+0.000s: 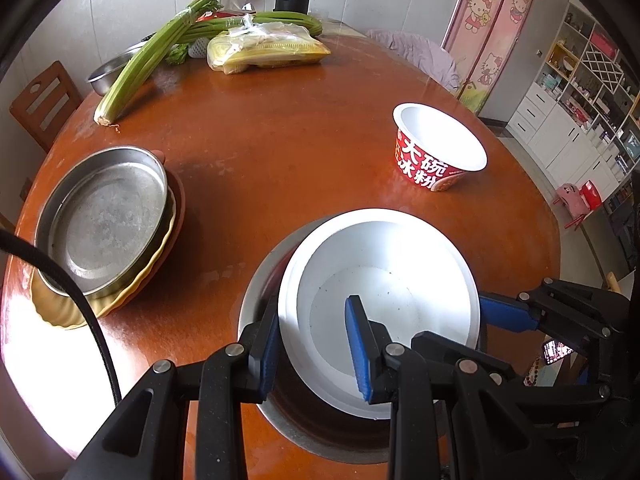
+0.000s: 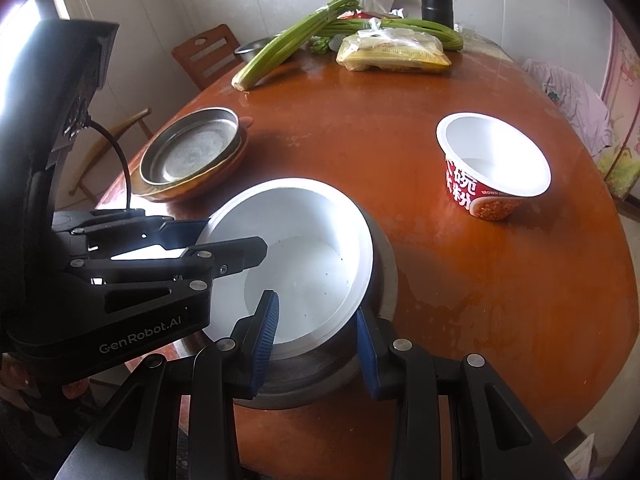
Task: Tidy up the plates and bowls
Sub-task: 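Lower the white bowl into the steel bowl and open the left tool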
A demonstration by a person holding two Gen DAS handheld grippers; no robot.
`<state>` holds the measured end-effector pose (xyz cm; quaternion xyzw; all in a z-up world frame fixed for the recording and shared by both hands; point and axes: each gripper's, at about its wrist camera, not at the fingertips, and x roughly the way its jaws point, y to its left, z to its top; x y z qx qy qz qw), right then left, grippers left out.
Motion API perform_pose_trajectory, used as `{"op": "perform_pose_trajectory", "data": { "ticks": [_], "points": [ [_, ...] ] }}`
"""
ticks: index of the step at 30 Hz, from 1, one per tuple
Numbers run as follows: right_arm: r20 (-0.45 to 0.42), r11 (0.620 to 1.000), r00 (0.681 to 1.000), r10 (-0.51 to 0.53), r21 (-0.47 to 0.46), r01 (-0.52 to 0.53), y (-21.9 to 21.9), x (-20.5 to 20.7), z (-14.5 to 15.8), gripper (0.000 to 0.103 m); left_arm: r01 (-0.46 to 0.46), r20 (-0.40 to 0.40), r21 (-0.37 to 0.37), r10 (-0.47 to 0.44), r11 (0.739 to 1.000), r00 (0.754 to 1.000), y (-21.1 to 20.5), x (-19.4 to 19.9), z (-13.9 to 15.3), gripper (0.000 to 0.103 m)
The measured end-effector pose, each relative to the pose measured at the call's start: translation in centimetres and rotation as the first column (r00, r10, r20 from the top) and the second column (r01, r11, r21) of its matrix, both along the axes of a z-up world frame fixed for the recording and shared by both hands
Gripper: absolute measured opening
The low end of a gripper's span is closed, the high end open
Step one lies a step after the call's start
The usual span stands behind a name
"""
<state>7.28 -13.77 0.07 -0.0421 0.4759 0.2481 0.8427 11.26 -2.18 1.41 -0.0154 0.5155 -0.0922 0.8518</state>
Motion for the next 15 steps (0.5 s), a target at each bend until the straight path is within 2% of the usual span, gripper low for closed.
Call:
{"op": "perform_pose_trajectory", "data": {
  "ticks": [15],
  "points": [
    [0.026, 1.000, 1.000, 0.001, -0.024, 0.000, 0.14, -0.33, 0.35, 0.039, 0.000, 0.006, -0.010, 0.000, 1.000, 1.000, 0.28, -0.04, 0.07, 0.031]
  ]
}}
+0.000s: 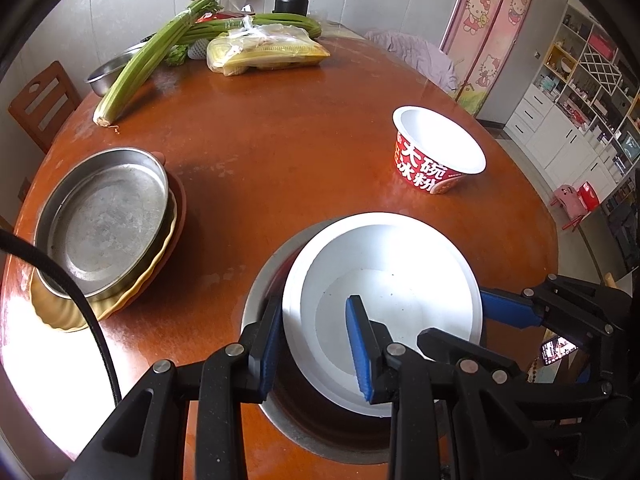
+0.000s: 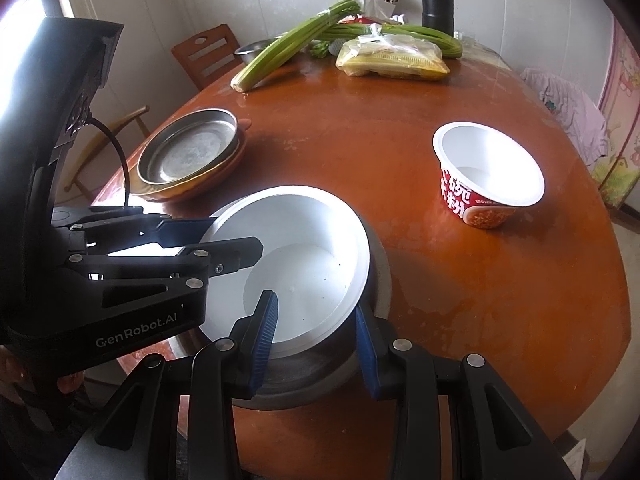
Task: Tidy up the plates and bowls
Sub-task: 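Lower the white bowl into the steel bowl and open the left tool, then move the left tool to the rim of the second white bowl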
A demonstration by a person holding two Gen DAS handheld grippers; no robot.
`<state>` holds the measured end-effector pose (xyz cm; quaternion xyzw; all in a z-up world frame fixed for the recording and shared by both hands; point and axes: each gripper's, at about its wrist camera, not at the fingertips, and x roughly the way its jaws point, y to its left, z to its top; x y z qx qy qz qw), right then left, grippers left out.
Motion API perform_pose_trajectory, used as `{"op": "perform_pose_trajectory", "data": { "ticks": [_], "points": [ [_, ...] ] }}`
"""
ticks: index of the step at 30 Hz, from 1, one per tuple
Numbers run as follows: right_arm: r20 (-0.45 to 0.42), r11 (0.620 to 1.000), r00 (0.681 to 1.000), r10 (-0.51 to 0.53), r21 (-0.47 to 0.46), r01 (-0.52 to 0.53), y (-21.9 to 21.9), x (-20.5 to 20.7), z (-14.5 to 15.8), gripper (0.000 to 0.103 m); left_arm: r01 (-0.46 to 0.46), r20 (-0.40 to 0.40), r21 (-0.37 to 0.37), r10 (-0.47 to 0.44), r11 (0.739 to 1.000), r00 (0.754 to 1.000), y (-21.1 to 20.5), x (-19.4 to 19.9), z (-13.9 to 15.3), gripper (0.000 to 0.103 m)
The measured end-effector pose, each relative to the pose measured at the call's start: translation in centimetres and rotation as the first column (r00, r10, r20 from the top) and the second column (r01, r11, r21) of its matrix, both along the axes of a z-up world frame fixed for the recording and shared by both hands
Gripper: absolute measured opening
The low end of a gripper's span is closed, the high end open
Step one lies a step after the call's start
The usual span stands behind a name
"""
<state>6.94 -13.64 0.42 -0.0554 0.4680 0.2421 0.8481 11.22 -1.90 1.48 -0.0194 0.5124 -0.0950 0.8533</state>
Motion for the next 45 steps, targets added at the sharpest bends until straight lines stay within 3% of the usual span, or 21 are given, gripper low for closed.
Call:
{"op": "perform_pose_trajectory", "data": {
  "ticks": [17, 22, 34, 45],
  "points": [
    [0.040, 0.999, 0.999, -0.022, 0.024, 0.021, -0.8, -0.3, 1.2, 0.039, -0.005, 0.056, 0.001, 0.005, 1.000, 0.998, 0.3, -1.0, 1.7, 0.032],
    [0.048, 0.999, 0.998, -0.033, 0.036, 0.031, -1.2, -0.2, 1.5, 0.039, 0.001, 0.079, 0.010, -0.001, 1.000, 0.997, 0.0, -1.2, 2.4, 0.040],
    [0.064, 0.996, 0.996, -0.061, 0.071, 0.056, -2.4, -0.1, 2.0, 0.040, -0.002, 0.102, 0.028, -0.001, 1.000, 0.995, -0.6, -1.2, 3.3, 0.047],
    [0.082, 0.987, 0.990, -0.119, 0.115, 0.109, -4.7, 0.6, 3.0, 0.047, 0.013, 0.131, 0.036, -0.018, 0.999, 0.991, -1.7, -0.3, 4.7, 0.053]
  ]
}}
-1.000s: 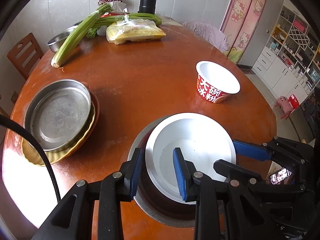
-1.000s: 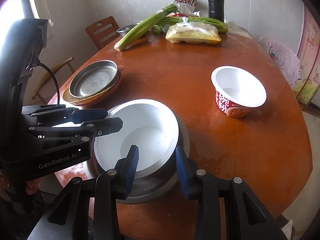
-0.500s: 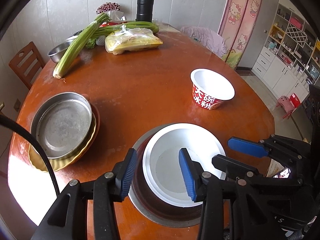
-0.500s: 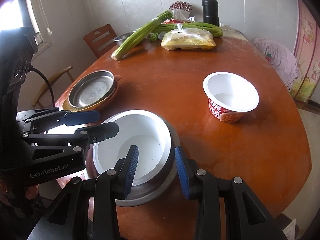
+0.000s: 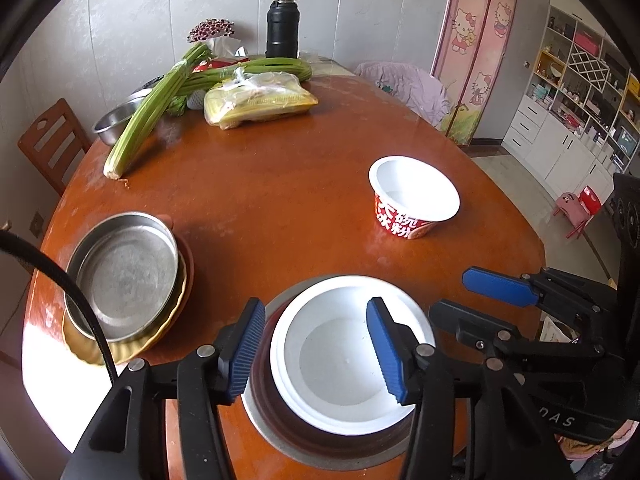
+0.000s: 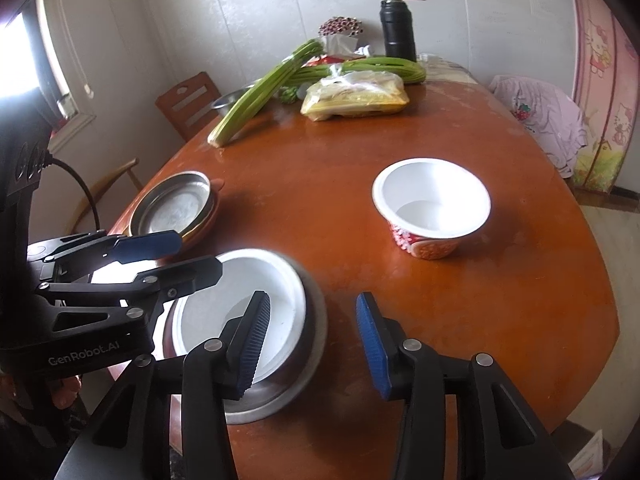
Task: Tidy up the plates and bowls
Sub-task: 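Move the left tool to the rim of the second white bowl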
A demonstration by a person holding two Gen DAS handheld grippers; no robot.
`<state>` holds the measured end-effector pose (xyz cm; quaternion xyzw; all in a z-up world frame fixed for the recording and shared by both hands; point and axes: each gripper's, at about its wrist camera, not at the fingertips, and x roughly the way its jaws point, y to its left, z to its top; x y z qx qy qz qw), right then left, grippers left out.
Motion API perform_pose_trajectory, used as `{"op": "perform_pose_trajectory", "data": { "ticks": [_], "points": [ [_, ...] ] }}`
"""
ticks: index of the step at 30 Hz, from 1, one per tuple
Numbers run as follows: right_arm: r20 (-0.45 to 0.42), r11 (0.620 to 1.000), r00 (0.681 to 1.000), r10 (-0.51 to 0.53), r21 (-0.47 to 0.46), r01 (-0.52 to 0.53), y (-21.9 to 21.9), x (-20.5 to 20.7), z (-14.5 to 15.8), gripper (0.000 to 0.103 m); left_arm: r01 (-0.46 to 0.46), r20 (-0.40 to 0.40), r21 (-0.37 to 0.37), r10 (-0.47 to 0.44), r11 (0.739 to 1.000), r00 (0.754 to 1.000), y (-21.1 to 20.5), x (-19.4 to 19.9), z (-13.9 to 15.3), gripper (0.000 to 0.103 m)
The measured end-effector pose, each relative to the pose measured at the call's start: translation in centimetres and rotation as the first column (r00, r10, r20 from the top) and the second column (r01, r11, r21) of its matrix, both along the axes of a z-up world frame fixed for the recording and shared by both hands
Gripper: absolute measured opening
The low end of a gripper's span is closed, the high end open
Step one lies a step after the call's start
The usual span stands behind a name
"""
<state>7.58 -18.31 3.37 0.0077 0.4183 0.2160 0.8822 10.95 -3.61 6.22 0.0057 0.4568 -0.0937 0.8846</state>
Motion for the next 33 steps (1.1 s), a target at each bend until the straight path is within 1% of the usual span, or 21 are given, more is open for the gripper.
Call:
{"op": "perform_pose_trajectory", "data": {
  "ticks": [13, 17, 22, 25, 33],
  "points": [
    [0.029, 0.994, 0.993, -0.111, 0.011, 0.110, -3.9, 2.3, 1.3, 0.049, 0.050, 0.033, 0.025, -0.050, 0.998, 0.998, -2.9, 2.9, 1.7, 0.055],
    [0.038, 0.990, 0.989, -0.143, 0.015, 0.142, -5.2, 3.2, 1.8, 0.049, 0.054, 0.053, 0.057, -0.057, 0.997, 0.997, -3.8, 3.9, 2.3, 0.057],
    [0.044, 0.985, 0.984, -0.172, 0.010, 0.171, -6.4, 4.3, 2.3, 0.049, 0.070, 0.064, 0.073, -0.074, 0.995, 0.995, -4.7, 5.2, 2.8, 0.058],
    [0.043, 0.983, 0.982, -0.185, 0.008, 0.185, -6.9, 5.0, 2.4, 0.049, 0.075, 0.064, 0.084, -0.081, 0.994, 0.995, -5.2, 5.9, 2.8, 0.059],
    [0.035, 0.976, 0.975, -0.219, 0.000, 0.219, -8.2, 7.1, 2.1, 0.050, 0.092, 0.033, 0.083, -0.095, 0.992, 0.995, -6.3, 8.1, 2.2, 0.059]
  ]
}}
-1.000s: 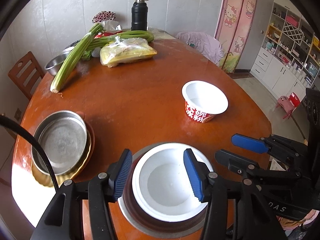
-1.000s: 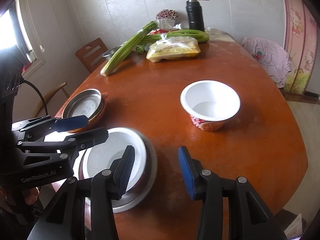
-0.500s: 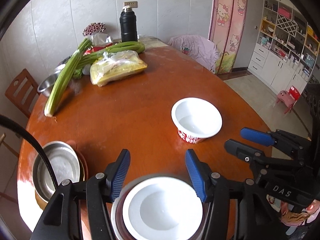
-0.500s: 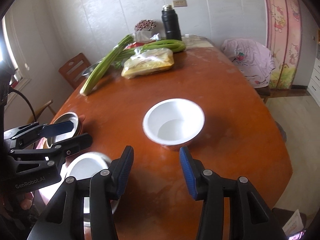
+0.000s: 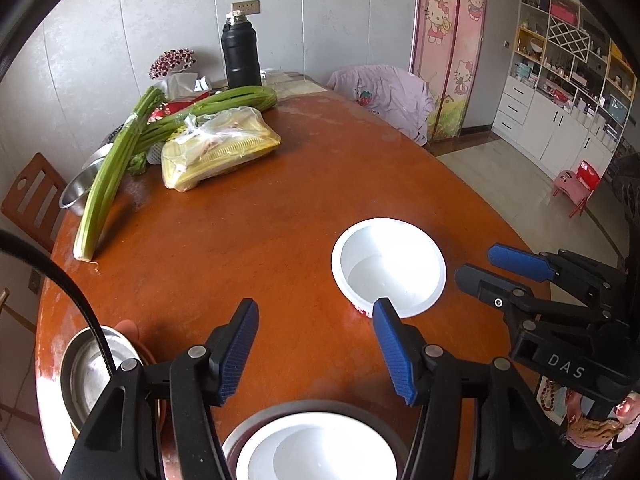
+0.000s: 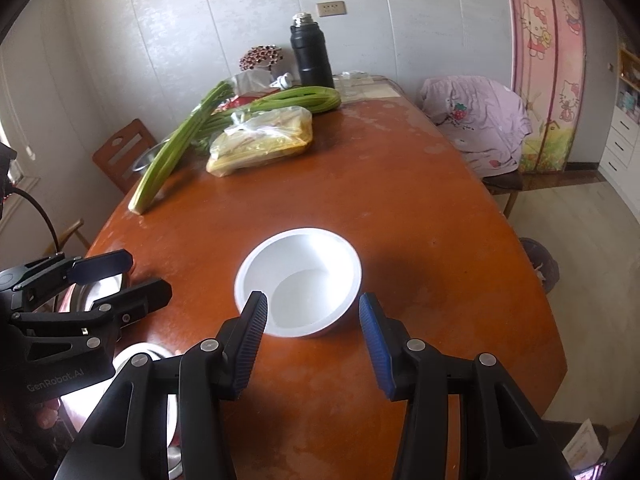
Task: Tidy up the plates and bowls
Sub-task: 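Move the left tool to the rim of the second white bowl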
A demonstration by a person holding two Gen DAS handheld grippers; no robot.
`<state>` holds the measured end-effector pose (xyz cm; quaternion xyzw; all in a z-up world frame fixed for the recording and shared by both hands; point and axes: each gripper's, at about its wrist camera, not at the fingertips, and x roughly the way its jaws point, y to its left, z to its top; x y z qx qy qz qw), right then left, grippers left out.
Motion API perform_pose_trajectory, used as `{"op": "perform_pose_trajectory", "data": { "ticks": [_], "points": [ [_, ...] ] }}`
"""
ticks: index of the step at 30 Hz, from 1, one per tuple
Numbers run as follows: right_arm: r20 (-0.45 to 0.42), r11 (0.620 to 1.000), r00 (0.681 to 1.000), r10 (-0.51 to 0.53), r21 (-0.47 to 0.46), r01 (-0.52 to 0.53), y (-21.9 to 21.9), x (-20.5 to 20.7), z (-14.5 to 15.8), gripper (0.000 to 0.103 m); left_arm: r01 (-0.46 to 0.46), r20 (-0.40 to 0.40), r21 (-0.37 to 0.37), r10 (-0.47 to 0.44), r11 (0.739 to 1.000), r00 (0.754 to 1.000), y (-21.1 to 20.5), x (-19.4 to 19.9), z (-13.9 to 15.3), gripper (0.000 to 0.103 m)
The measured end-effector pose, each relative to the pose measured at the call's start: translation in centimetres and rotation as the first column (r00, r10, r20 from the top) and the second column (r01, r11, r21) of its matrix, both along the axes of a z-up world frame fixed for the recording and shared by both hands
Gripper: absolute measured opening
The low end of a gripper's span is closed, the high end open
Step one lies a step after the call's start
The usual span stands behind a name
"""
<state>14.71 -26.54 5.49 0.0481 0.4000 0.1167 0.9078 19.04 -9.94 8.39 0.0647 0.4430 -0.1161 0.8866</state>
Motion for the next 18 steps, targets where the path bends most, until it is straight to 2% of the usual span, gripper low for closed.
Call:
{"op": "perform_pose_trajectory", "data": {
  "ticks": [8, 18],
  "points": [
    [-0.051, 1.000, 0.999, -0.017, -0.004, 0.017, -0.6, 2.3, -1.8, 0.050, 0.013, -0.047, 0.013, -0.012, 1.000, 0.999, -1.1, 2.0, -1.6, 0.059],
    [-0.119, 1.000, 0.993, -0.017, 0.003, 0.017, -0.9, 4.7, -4.0, 0.050, 0.013, -0.122, -0.024, -0.016, 1.000, 0.992, -1.3, 4.3, -3.6, 0.059]
  ]
}}
